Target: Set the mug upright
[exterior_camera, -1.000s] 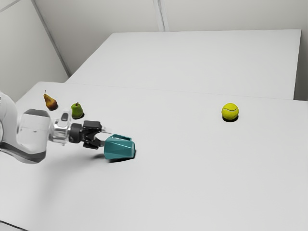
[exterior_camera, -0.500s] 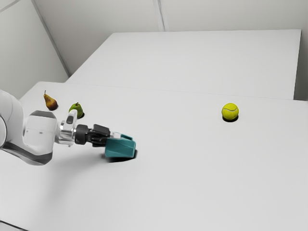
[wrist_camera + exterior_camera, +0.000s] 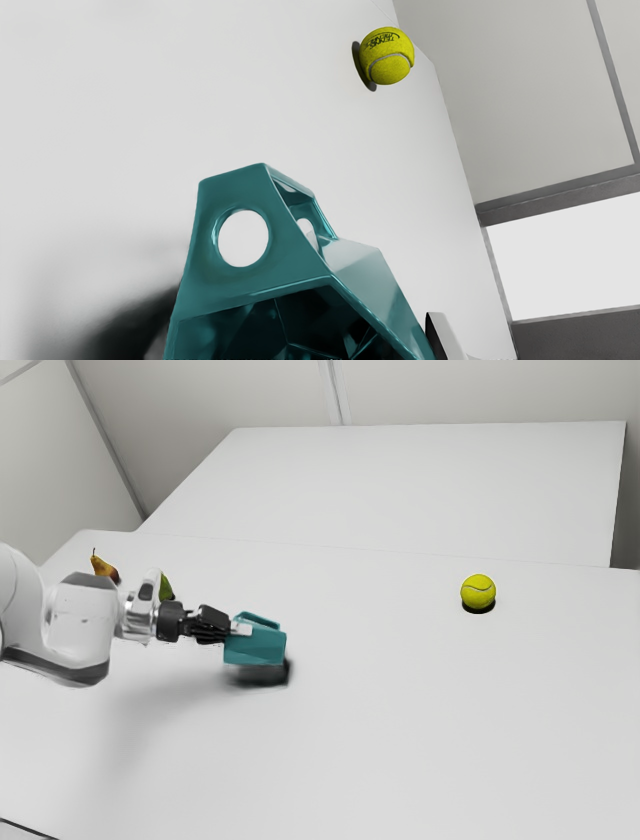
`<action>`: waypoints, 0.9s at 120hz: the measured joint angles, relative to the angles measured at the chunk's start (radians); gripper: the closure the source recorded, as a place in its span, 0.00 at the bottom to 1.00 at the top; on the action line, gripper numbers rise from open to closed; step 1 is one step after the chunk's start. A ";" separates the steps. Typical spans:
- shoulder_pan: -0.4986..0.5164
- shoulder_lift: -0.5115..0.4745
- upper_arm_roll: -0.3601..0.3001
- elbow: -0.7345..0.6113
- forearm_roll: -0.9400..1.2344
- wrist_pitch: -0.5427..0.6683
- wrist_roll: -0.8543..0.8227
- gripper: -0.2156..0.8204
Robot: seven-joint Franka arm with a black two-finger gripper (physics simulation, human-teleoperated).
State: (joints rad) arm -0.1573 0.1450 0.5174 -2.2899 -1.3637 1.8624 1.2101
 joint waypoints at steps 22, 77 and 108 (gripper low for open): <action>-0.011 -0.034 -0.058 0.258 0.318 0.065 -0.048 0.96; -0.141 -0.009 -0.271 0.343 1.217 0.333 -0.415 0.97; -0.165 -0.136 -0.270 0.105 1.274 0.405 -0.623 0.97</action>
State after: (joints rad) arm -0.3222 0.0085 0.2477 -2.1849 -0.0901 2.2672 0.5867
